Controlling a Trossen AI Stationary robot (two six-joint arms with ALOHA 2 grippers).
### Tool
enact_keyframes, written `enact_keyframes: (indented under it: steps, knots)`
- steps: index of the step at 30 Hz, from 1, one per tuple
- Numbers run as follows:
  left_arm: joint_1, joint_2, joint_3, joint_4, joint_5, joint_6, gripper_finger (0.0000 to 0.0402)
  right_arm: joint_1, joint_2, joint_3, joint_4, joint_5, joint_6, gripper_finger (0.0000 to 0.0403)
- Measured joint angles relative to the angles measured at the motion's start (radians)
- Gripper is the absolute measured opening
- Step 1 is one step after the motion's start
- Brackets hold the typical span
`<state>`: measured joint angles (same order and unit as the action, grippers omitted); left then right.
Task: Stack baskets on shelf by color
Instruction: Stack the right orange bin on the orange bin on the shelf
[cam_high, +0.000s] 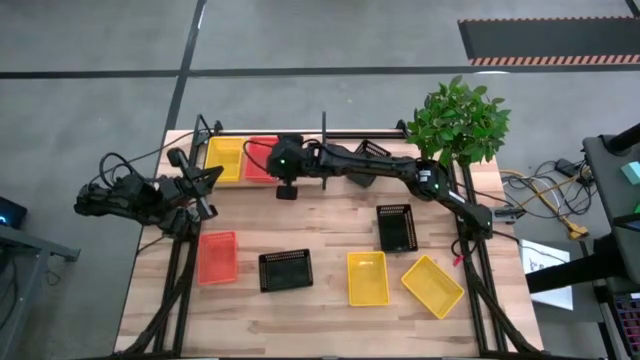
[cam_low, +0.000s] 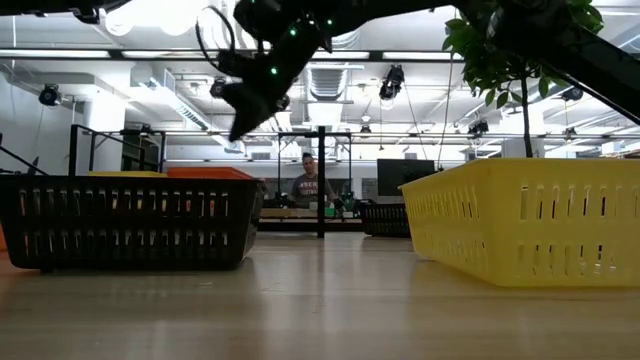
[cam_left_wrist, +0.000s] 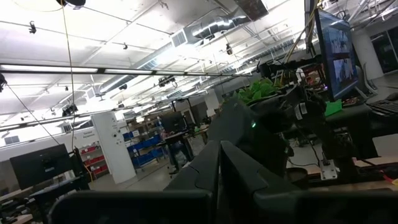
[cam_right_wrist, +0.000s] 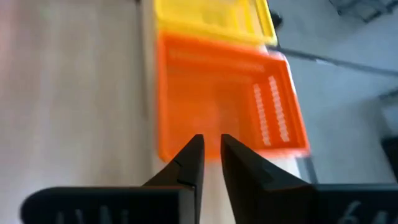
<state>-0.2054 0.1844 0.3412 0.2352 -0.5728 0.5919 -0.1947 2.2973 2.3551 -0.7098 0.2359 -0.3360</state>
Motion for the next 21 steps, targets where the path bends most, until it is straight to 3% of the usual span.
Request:
enact_keyframes:
  steps: [5, 21]
  knots:
    - [0.000, 0.000, -0.002, 0.000, 0.000, 0.019, 0.0000, -0.044, 0.024, -0.005, -0.018, 0.008, 0.002, 0.0012]
    - [0.000, 0.001, -0.004, 0.002, -0.001, 0.023, 0.0000, -0.102, 0.089, -0.009, 0.058, -0.010, 0.022, 0.0009]
